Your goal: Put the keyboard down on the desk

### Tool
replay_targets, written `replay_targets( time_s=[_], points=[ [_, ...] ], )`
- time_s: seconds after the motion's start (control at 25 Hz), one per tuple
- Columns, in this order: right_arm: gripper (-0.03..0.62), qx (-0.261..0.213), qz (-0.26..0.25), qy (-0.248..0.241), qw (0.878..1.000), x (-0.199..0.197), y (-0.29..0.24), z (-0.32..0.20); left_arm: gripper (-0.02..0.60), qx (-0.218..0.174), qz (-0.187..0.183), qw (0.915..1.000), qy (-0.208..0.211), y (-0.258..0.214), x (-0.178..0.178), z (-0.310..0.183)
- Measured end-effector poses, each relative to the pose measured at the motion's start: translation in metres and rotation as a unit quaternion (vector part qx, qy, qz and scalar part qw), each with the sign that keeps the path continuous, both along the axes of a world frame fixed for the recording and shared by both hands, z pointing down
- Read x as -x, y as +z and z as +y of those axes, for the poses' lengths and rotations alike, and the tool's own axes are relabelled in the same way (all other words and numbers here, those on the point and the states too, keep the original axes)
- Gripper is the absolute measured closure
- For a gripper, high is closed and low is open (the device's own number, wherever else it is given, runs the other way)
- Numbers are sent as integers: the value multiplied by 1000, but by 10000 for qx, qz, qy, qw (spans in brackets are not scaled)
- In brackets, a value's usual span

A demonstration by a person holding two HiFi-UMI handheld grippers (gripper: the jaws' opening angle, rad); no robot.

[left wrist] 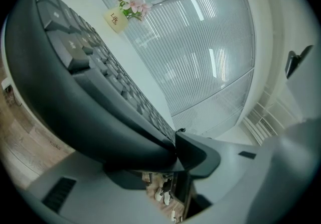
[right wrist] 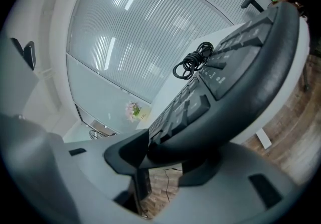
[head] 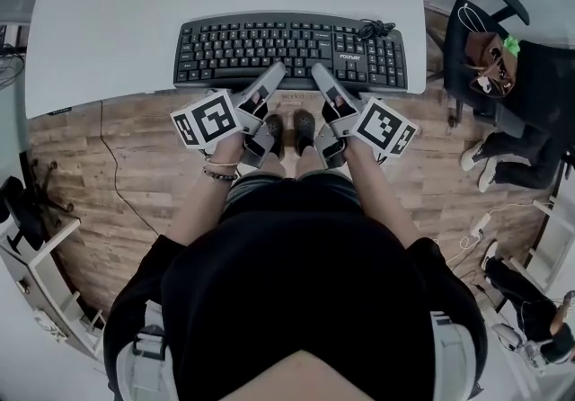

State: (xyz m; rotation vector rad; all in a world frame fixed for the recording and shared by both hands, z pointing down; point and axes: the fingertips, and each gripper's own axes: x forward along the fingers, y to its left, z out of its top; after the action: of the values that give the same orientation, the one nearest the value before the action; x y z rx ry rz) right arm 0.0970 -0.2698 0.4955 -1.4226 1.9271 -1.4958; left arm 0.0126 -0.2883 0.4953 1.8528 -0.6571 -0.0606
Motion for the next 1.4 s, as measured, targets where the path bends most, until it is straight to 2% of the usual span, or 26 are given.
replay_targets(
  time_s=[0.6, 1.04, 1.4],
  points=[
    [418, -3, -35, 126, 9999, 8, 4, 22, 405, 49, 88, 9999, 88, 5, 8, 21],
    [432, 117, -362, 180, 9991, 8, 18, 26, 419, 153, 240, 9995, 147, 16, 7, 24],
    [445, 7, -463, 70, 9989, 10, 17, 26, 430, 220, 339, 9990, 211, 17, 7, 28]
  ],
)
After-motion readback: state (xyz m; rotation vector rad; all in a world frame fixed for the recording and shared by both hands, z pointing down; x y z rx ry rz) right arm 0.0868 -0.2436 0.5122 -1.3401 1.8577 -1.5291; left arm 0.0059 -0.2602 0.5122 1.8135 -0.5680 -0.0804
